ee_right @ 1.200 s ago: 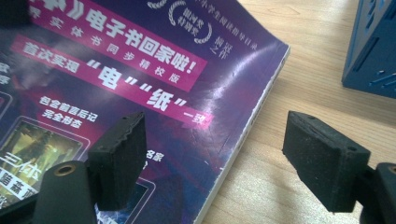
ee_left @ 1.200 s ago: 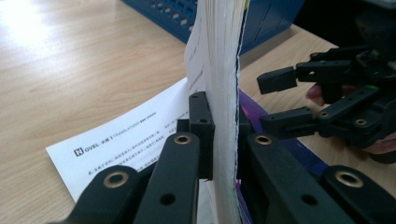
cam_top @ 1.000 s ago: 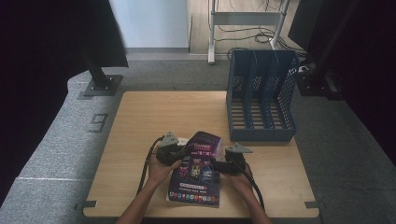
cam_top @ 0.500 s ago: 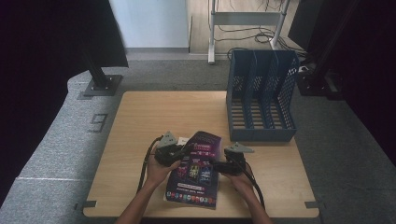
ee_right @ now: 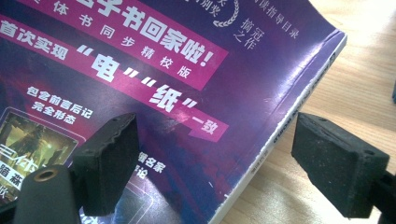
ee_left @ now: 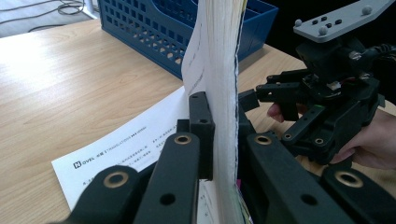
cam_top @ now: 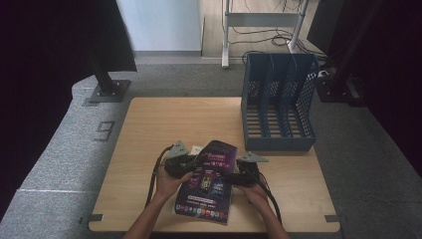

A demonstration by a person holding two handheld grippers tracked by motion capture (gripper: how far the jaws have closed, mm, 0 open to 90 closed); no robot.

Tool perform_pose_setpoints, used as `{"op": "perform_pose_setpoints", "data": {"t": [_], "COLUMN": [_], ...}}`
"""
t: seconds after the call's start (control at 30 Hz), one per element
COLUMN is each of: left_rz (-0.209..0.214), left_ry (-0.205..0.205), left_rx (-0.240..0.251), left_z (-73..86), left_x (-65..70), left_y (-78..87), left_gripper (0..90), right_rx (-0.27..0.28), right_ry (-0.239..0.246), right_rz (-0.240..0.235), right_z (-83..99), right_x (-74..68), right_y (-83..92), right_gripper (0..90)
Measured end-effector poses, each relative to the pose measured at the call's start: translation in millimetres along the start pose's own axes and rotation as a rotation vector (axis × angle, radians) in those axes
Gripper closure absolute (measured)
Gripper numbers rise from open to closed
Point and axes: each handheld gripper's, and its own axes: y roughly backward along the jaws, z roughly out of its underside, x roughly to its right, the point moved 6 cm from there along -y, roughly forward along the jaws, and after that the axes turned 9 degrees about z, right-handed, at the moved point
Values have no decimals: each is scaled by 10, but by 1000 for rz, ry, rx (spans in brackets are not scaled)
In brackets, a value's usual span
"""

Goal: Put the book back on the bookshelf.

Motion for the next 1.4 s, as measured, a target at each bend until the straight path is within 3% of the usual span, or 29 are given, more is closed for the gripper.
{"op": "perform_pose_setpoints", "data": {"t": [0.43, 0.77, 1.13, 1.4], "left_rz": [12, 8, 1, -6], "left_ry": [-1, 45, 128, 128], "left_rx": [-5, -14, -45, -83], "left_z": [-1, 121, 347, 417], "left_x": [24, -93, -299, -333], "left_y": [1, 4, -71, -137], "left_gripper": [862, 861, 861, 861], "right_rx": [-20, -19, -11, -23], "right_ry": [-31, -14, 8, 19], "right_rz": [-68, -34, -38, -32], "right_z": [26, 21, -2, 17], "right_x": [-9, -26, -103, -124], "right_y": [-34, 14, 64, 53], "right_gripper": [148, 219, 246, 245]}}
